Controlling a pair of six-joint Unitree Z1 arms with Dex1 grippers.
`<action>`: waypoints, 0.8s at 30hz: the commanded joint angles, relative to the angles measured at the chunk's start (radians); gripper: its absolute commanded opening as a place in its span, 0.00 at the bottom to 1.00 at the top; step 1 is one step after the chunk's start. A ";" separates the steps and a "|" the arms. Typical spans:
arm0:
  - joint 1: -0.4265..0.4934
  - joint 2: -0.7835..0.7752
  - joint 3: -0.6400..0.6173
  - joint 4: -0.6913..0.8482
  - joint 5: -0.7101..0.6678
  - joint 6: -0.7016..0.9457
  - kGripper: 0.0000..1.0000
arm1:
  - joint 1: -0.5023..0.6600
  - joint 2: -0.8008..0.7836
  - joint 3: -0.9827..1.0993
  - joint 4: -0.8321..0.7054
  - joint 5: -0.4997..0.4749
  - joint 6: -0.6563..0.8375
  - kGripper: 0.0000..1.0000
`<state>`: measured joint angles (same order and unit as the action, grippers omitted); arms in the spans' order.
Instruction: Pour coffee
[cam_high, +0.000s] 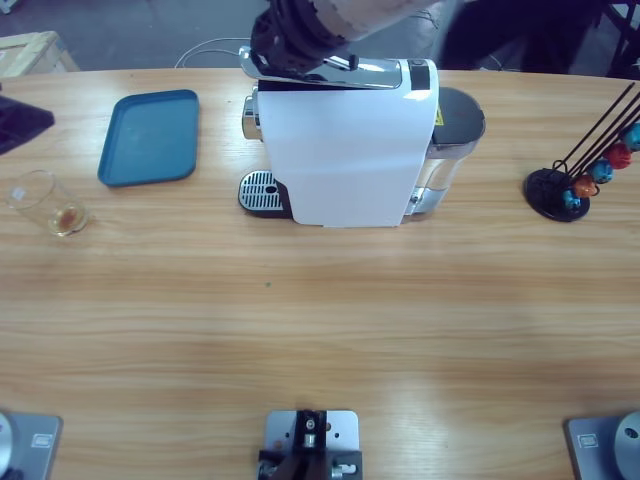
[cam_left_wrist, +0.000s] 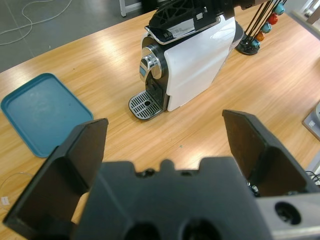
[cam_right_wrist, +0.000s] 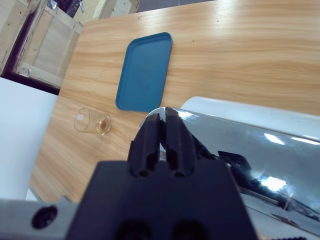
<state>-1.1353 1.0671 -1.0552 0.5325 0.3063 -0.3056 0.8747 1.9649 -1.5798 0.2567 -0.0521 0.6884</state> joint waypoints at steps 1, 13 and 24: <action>0.008 -0.019 0.030 0.018 -0.009 -0.003 0.98 | 0.030 0.246 0.128 0.089 -0.006 0.002 0.00; 0.008 -0.028 0.045 0.018 0.055 -0.004 0.99 | 0.030 0.020 0.115 0.118 -0.024 -0.206 0.91; 0.463 -0.027 0.296 -0.046 0.323 -0.098 0.99 | 0.153 -0.449 0.206 0.242 -0.049 -0.336 1.00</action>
<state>-0.9785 1.0518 -0.9360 0.5425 0.5957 -0.3483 0.9340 1.7130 -1.4907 0.3984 -0.0619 0.3754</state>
